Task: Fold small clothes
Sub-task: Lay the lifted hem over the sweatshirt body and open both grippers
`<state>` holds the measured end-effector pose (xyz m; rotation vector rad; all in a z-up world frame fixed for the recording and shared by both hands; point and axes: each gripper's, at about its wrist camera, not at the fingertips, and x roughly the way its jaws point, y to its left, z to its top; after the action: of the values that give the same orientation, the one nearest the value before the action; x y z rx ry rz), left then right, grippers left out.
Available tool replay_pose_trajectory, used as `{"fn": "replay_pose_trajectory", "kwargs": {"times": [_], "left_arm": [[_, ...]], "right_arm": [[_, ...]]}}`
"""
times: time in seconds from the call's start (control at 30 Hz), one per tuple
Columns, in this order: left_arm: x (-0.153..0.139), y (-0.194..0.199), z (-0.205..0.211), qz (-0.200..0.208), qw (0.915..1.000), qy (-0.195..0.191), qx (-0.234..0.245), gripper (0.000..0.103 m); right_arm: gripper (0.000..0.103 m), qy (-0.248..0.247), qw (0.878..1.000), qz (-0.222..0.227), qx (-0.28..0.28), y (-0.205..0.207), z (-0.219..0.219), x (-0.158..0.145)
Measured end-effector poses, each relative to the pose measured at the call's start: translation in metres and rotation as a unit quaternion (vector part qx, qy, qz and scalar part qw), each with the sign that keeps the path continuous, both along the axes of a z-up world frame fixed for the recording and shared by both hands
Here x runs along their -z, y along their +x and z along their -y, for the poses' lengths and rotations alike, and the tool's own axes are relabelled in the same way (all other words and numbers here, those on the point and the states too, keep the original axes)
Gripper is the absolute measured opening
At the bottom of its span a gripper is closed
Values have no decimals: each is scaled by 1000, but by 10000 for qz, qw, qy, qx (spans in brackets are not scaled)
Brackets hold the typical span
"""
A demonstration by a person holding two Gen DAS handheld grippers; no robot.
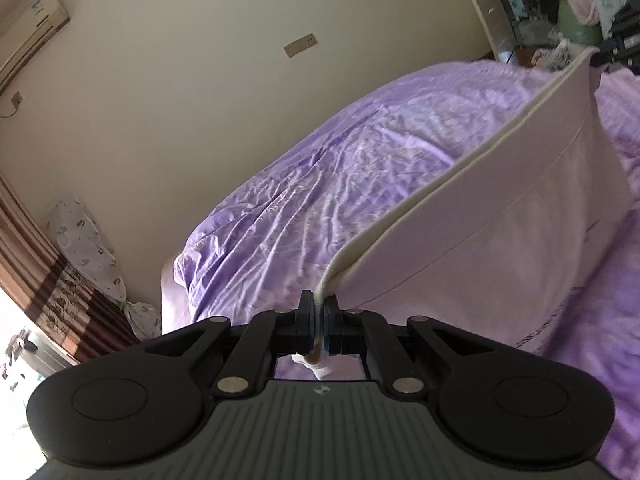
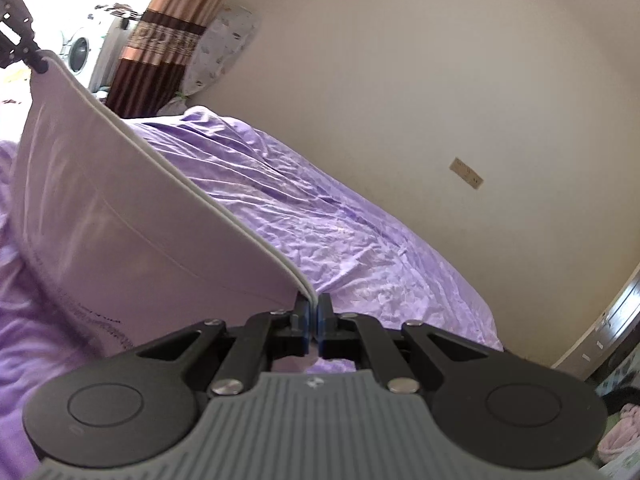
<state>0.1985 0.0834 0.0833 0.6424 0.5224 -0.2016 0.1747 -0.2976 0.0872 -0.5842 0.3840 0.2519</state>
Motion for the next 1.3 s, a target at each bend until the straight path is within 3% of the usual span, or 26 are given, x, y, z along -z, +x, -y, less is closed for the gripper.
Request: {"fn": "replay_pose_trajectory", "kwargs": {"times": [0.2,0.27,0.53,0.7,0.9,1.03,1.13,1.3], "left_arm": [[44,94,1,-361,9983,182,-426,4],[66,129,-3,-653,9961,106,-585,4],[170,222,-21,-1583,9830,-183,-916,4],[206,251,-34,-1886,9741,-624,-1077,4],[218,258,-46,-1834,9691,-1171,-1158,4],[193,238,-54,-1355,9712,-1614,-1111,3],[175,230,-55,-1122,9730,-1696,-1097,3],[183,254,-48,-1239,9705,-1654,-1239,3]], "right_arm": [[0,125,9994,-326,59,108,-9,28],[0,127,9986,-510,39,145,-15,46],[0,257,9878,-1505,316,283,-30,159],[0,328,9812,-1829,522,319,-41,221],[0,472,9799,-1820,663,329,-43,251],[0,597,9852,-1426,742,311,-41,241],[0,643,9887,-1111,781,295,-41,221],[0,710,9868,-1167,874,309,-43,210]]}}
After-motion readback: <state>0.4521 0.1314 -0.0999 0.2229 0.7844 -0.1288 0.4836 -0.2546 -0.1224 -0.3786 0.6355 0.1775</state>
